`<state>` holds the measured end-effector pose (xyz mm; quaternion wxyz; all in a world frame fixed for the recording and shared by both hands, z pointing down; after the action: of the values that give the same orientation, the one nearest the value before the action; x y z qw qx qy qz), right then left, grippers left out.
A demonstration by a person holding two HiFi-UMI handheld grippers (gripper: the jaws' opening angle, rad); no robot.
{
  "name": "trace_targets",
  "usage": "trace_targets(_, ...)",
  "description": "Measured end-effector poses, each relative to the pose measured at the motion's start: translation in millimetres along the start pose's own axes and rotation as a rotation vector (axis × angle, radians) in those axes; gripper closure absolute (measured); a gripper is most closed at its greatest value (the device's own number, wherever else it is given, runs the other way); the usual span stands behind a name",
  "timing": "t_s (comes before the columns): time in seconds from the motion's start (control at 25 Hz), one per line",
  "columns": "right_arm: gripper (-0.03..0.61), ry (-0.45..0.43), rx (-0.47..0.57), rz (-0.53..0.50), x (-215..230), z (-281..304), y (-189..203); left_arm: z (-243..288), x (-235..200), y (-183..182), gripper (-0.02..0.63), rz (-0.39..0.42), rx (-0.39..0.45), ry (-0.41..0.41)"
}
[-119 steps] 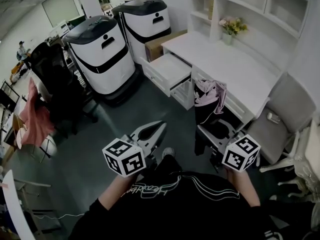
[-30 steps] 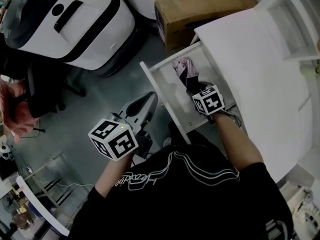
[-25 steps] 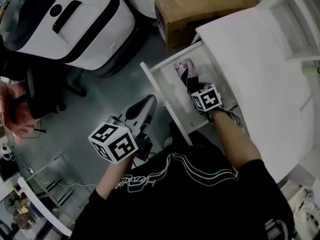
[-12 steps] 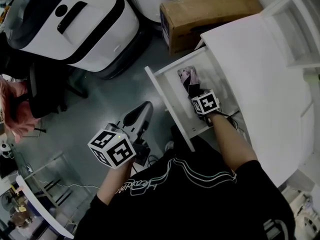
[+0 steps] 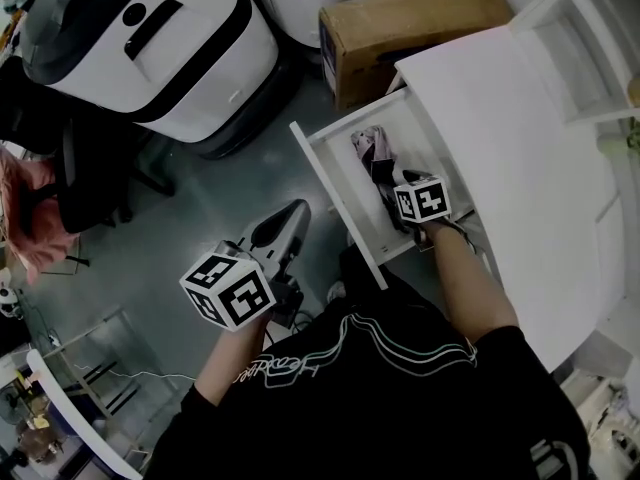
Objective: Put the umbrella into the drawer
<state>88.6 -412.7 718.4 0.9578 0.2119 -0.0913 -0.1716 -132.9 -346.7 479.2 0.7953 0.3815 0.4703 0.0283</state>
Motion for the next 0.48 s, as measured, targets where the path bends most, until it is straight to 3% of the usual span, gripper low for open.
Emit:
trace_targets(0.28,0.339,-0.216,0.332,0.266,-11.2,-114.0,-17.3,-17.3,39.9,16.9,0.594,0.051,-0.007,0.067)
trace_targets(0.4,0.353,-0.289,0.485,0.279,-24.6,-182.7,-27.4,-28.1,63.9,20.7,0.594,0.085,-0.003,0.102)
trace_targets(0.48,0.413,-0.328,0.580,0.236,-38.5,-230.4,-29.2,-36.0,81.7,23.2,0.594,0.115,-0.004,0.129)
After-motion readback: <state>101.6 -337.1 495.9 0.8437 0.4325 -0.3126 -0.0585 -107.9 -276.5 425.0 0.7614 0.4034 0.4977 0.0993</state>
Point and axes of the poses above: the fingertips, and each gripper's own axes: z forward along the fingers, x to its right, y out of its underside, the point moved 5 cm from there along -z, backward along the fingers, and after that the axes turned 12 degrees about y, right-handed, at the moved point
